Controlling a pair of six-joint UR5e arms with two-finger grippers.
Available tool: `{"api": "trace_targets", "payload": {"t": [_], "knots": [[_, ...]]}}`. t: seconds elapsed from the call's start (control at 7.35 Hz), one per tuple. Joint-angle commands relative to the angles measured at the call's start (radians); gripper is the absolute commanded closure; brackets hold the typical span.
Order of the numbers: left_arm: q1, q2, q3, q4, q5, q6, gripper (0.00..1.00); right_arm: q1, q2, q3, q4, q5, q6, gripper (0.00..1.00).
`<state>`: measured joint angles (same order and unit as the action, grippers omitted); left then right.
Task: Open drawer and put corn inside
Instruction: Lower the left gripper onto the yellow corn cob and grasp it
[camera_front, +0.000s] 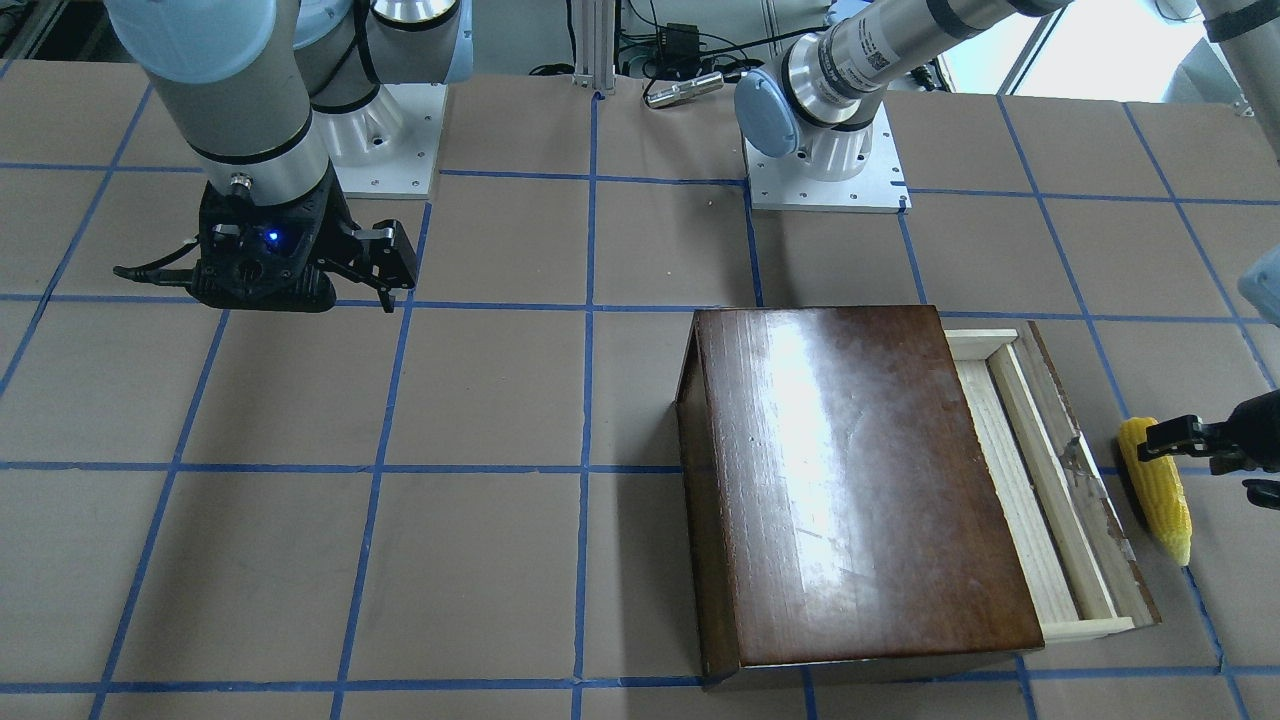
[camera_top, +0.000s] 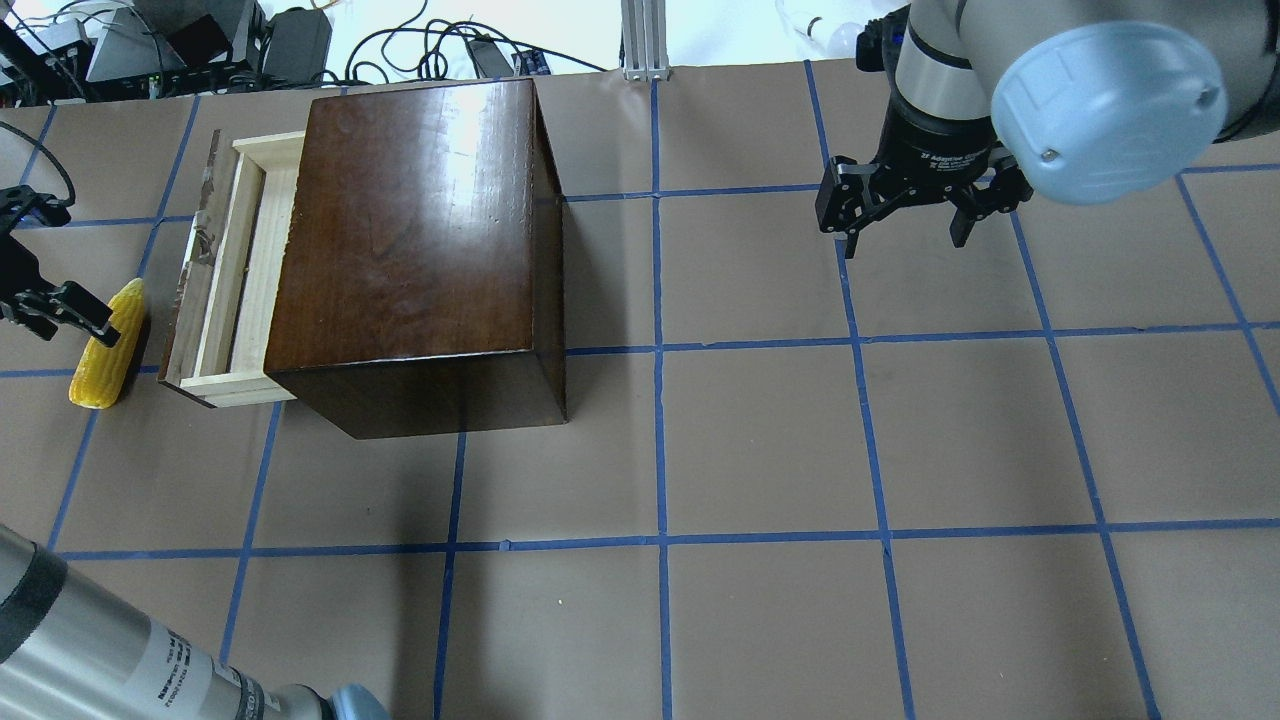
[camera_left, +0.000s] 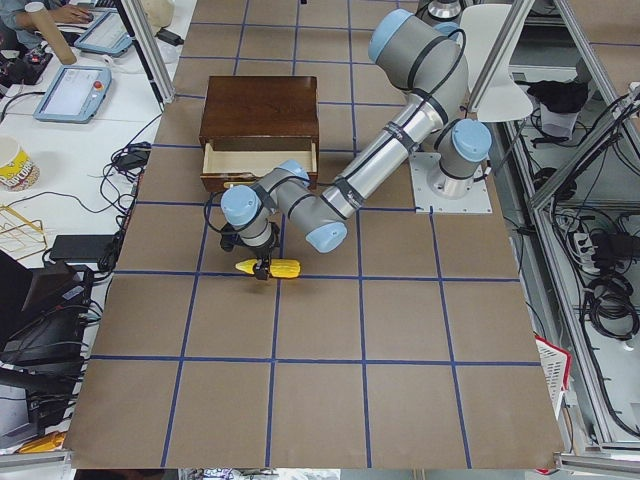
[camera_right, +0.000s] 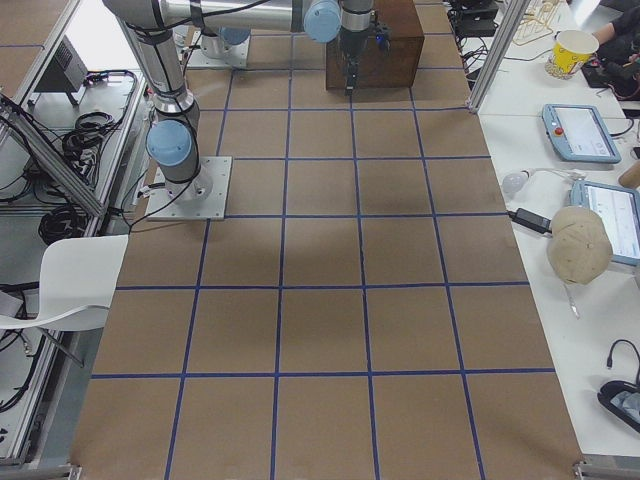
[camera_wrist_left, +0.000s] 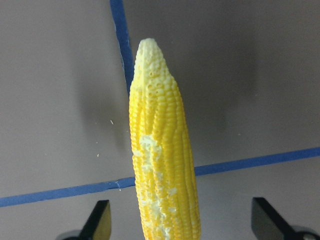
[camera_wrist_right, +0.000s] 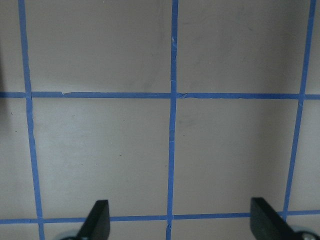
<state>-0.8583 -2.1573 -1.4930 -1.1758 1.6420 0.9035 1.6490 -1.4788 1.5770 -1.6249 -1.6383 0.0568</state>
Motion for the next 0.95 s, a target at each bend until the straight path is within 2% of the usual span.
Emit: {"api": "trace_targets", "payload": {"t": [0.0,0.27,0.41,0.54,0.68,0.82], "knots": [[0.015,-0.022,-0.064,0.097,0.001,0.084,0.0,0.0,0.0,0.0,0.0,0.0,0.0,0.0],[0.015,-0.022,-0.069,0.107,-0.001,0.081,0.0,0.0,0.0,0.0,0.0,0.0,0.0,0.0],[0.015,-0.022,-0.069,0.107,-0.004,0.083,0.13,0.0,0.0,0.0,0.0,0.0,0.0,0.0],[0.015,-0.022,-0.067,0.107,-0.004,0.084,0.55,0.0,0.0,0.0,0.0,0.0,0.0,0.0],[0.015,-0.022,-0.063,0.107,-0.002,0.084,0.76,0.0,0.0,0.0,0.0,0.0,0.0,0.0],[0.015,-0.022,-0.059,0.108,-0.002,0.086,0.89,0.0,0.0,0.0,0.0,0.0,0.0,0.0]]}}
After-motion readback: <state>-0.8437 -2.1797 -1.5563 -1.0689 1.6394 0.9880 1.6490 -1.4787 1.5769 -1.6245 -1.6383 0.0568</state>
